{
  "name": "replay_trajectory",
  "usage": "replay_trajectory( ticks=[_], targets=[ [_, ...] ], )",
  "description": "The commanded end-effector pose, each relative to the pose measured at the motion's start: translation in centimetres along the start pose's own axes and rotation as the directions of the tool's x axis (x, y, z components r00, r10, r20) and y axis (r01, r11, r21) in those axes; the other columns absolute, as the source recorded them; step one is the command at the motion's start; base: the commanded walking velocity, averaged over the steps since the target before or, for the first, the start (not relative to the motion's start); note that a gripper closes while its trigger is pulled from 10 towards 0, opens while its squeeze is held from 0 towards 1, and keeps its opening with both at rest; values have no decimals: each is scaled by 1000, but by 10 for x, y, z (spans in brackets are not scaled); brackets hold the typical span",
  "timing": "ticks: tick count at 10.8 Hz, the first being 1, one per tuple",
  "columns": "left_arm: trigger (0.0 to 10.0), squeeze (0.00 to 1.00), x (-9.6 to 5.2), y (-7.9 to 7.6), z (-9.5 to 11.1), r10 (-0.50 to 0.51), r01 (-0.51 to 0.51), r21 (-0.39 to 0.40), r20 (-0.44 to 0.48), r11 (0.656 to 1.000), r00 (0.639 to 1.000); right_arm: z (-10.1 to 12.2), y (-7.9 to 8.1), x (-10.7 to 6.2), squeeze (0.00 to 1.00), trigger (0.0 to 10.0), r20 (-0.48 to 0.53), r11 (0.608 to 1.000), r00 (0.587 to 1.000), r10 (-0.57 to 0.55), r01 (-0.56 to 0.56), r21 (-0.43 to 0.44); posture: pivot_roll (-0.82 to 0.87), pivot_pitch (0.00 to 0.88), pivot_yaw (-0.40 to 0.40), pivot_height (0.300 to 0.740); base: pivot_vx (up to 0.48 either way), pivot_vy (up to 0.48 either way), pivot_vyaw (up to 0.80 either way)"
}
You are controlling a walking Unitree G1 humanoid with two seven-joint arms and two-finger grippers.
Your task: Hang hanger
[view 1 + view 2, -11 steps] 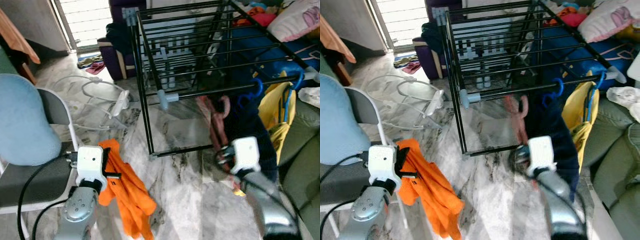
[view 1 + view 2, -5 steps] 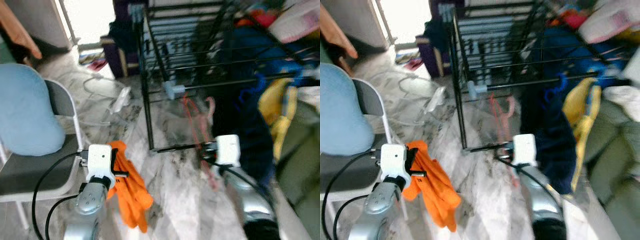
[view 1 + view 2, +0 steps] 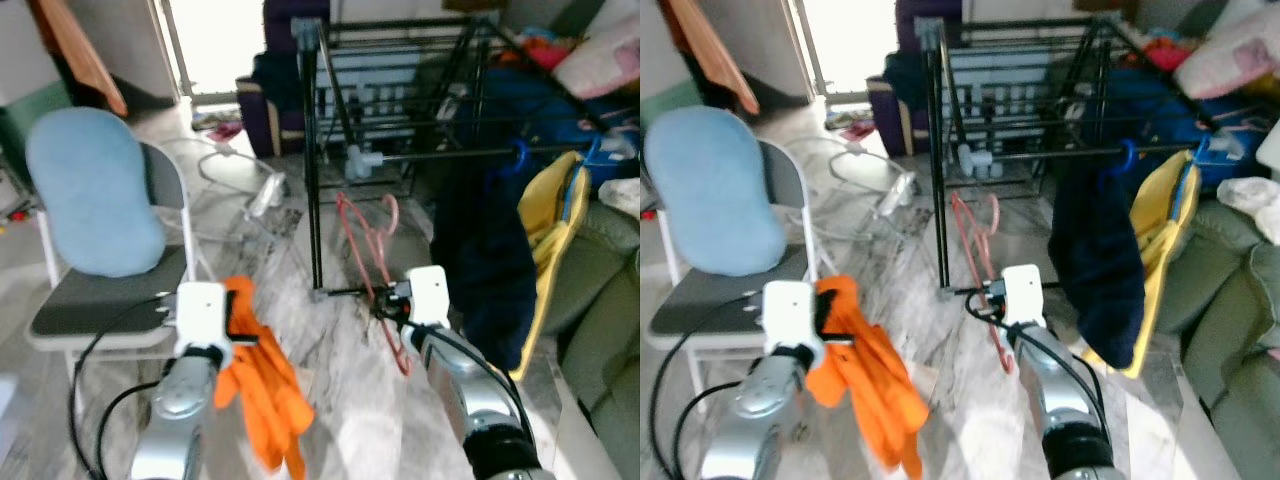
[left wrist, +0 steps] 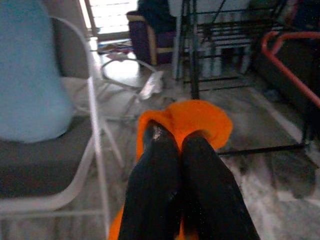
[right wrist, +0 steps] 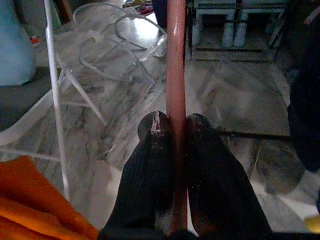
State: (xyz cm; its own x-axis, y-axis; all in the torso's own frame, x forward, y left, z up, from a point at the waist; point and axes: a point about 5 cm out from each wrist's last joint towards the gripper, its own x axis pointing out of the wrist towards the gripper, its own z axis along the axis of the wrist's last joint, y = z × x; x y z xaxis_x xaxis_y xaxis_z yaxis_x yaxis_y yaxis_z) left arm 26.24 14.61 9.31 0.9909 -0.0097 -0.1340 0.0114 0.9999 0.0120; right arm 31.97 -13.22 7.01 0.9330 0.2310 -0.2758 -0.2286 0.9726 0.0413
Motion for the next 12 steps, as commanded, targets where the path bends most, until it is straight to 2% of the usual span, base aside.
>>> replay_trajectory(
  ticks=[1, 7, 12],
  targets=[
    [10000, 0, -1, -1, 6, 10, -10, 0, 22, 1000, 1000, 1, -1, -1, 0, 10000, -6, 1000, 1000, 0, 0, -18, -10, 0, 66, 740, -259, 0, 0],
    [10000, 0, 1, 4, 7, 10, -11, 40, 21, 999, 1000, 3, 9, 3, 0, 10000, -22, 998, 999, 46, -47, -47, -8, 0, 68, 740, -259, 0, 0],
    [10000, 0, -7, 8, 2, 20, -20, 44, -3, 999, 1000, 2, 11, -2, 0, 10000, -48, 994, 995, 92, -94, -46, -6, 0, 62, 740, -270, 0, 0]
  ],
)
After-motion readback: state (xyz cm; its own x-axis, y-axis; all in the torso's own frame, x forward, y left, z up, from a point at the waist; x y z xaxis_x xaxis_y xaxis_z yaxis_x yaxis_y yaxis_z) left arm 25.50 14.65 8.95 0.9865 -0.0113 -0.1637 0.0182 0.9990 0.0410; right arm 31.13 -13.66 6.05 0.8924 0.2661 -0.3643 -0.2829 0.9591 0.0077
